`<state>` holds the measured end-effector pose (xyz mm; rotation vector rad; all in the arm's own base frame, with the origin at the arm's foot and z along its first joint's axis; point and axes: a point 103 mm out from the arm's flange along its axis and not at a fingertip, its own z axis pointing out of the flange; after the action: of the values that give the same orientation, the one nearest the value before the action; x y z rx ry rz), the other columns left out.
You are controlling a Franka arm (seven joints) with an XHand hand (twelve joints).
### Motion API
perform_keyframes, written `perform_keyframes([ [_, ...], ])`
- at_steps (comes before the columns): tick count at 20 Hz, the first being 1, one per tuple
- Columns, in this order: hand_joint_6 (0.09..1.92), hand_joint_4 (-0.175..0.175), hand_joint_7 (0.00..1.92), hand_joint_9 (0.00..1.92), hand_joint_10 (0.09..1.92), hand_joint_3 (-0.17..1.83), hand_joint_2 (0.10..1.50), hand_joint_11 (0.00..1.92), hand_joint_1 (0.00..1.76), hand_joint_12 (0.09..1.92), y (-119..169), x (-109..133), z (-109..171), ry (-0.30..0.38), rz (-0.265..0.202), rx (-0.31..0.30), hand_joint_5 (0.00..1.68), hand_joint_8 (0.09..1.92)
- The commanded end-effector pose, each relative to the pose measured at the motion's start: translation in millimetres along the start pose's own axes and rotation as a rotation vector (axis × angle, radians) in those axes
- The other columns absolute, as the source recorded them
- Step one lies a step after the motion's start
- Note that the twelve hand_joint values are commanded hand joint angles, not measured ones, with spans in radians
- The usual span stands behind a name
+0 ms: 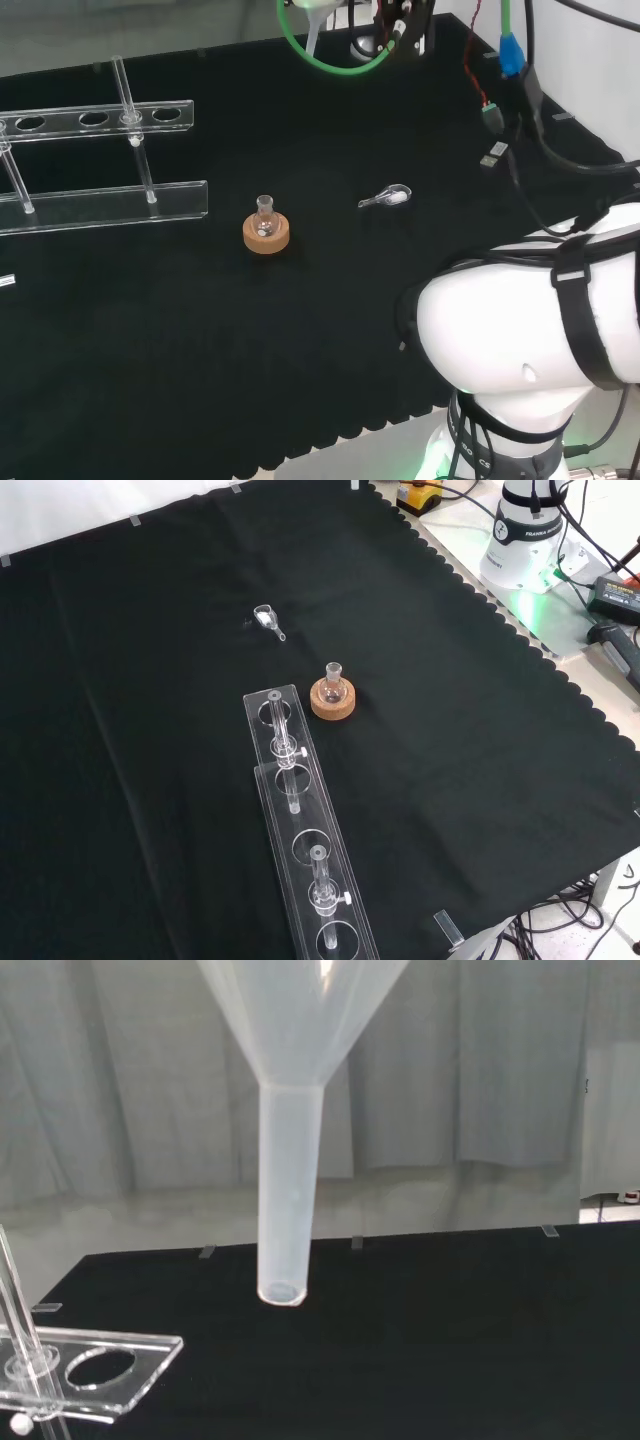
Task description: Place the funnel on the round-bottom flask.
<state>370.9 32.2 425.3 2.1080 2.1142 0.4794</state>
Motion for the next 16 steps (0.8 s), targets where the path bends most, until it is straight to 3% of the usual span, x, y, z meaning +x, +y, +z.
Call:
perform_keyframes([
  [1,0.93,-0.175,1.35,1.88,1.23,0.66,0.73,1.92,1.18,1.48,-1,2,3,-0.025,-0.008,0.012,1.13,1.31],
  [7,0.93,-0.175,1.35,1.88,1.23,0.66,0.72,1.92,1.18,1.48,-1,16,33,-0.033,-0.014,0.015,1.12,1.31],
  [10,0.93,-0.175,1.35,1.88,1.23,0.66,0.72,1.92,1.18,1.48,1,23,60,-0.046,0.003,0.003,1.12,1.31],
  [14,0.93,-0.175,1.35,1.88,1.23,0.67,0.72,1.92,1.18,1.48,2,31,98,-0.114,0.025,-0.015,1.12,1.31],
  [16,0.93,-0.175,1.35,1.88,1.23,0.67,0.72,1.92,1.18,1.48,1,40,134,-0.117,0.013,0.003,1.13,1.31],
])
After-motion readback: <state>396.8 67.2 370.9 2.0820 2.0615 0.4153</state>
